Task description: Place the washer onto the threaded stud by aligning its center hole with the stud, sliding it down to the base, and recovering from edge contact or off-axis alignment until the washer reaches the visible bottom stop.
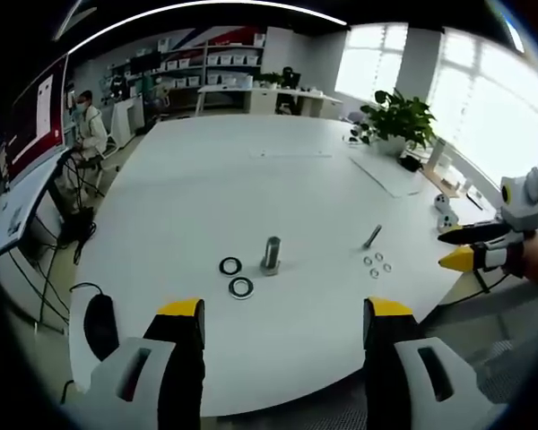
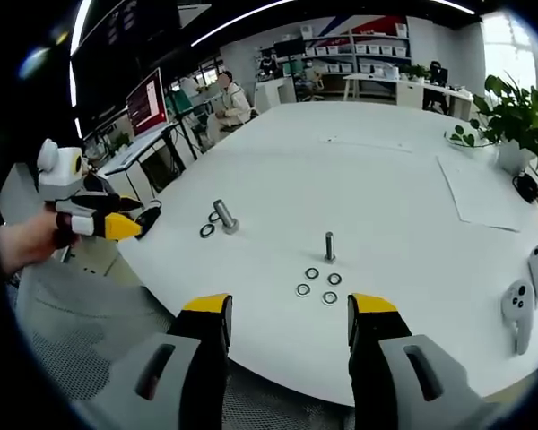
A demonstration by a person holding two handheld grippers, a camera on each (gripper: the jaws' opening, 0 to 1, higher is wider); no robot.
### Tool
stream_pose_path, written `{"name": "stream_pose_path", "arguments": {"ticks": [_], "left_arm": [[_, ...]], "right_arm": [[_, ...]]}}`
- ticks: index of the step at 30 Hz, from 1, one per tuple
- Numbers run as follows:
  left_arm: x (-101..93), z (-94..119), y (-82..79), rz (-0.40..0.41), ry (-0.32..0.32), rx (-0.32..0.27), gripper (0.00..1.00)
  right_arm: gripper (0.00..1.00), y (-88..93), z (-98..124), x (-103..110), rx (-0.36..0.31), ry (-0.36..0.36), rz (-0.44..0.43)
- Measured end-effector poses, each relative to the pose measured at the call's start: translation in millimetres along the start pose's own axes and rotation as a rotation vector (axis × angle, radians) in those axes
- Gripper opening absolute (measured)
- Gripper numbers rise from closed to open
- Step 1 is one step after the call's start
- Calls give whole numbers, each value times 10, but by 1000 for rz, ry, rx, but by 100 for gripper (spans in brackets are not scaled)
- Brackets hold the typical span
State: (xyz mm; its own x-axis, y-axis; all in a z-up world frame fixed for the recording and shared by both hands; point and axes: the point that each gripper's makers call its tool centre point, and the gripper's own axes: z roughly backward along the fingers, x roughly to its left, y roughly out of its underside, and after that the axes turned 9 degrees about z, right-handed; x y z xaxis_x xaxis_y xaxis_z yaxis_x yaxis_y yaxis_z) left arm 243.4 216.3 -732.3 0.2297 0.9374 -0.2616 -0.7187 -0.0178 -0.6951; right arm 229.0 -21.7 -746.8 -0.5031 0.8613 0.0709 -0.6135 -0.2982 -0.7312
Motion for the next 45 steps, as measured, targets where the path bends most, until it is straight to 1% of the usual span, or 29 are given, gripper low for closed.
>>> {"name": "stream_pose_path", "arguments": {"ticks": [7,13,19,24,27,28,29,30,33,35,37,40,41,45], "left_arm": [[30,-86,-24,-15,-6,18,71],[59,-167,-20,-27,-11,44,71],[103,-337,51,-43,-17,111,70],[141,-498,15,-40,-17,145,70],[151,-603,-10,-43,-10,168,68],[124,-634,28,-37,12,210,67],[115,-650,51,-36,21,235,62],[130,-672,44,-36,12,239,61],[153,-763,71,-39,7,266,63],[195,-835,123,-58,2,307,63],[263,-897,174,-89,-16,350,62],[365,-1007,210,-87,-29,387,58],[404,-1039,215,-88,-35,401,55],[465,-1120,234,-101,-36,439,51]], "right_arm": [[54,-29,-3,5,-5,-2,12],[54,-49,3,-9,-15,-1,1],[54,-55,4,-25,-20,-3,-15],[54,-60,15,-15,-27,-9,-33],[54,-54,5,4,-22,-15,-23],[54,-53,3,7,-21,-17,-23],[54,-55,2,8,-21,-18,-23],[54,-57,3,7,-22,-18,-24],[55,-55,10,-7,-24,-13,-24],[55,-52,11,-8,-25,-14,-33],[55,-50,10,-7,-23,-15,-28],[55,-38,2,7,-17,-20,-24],[55,-34,0,8,-16,-21,-24],[55,-35,-2,13,-16,-24,-26]]}}
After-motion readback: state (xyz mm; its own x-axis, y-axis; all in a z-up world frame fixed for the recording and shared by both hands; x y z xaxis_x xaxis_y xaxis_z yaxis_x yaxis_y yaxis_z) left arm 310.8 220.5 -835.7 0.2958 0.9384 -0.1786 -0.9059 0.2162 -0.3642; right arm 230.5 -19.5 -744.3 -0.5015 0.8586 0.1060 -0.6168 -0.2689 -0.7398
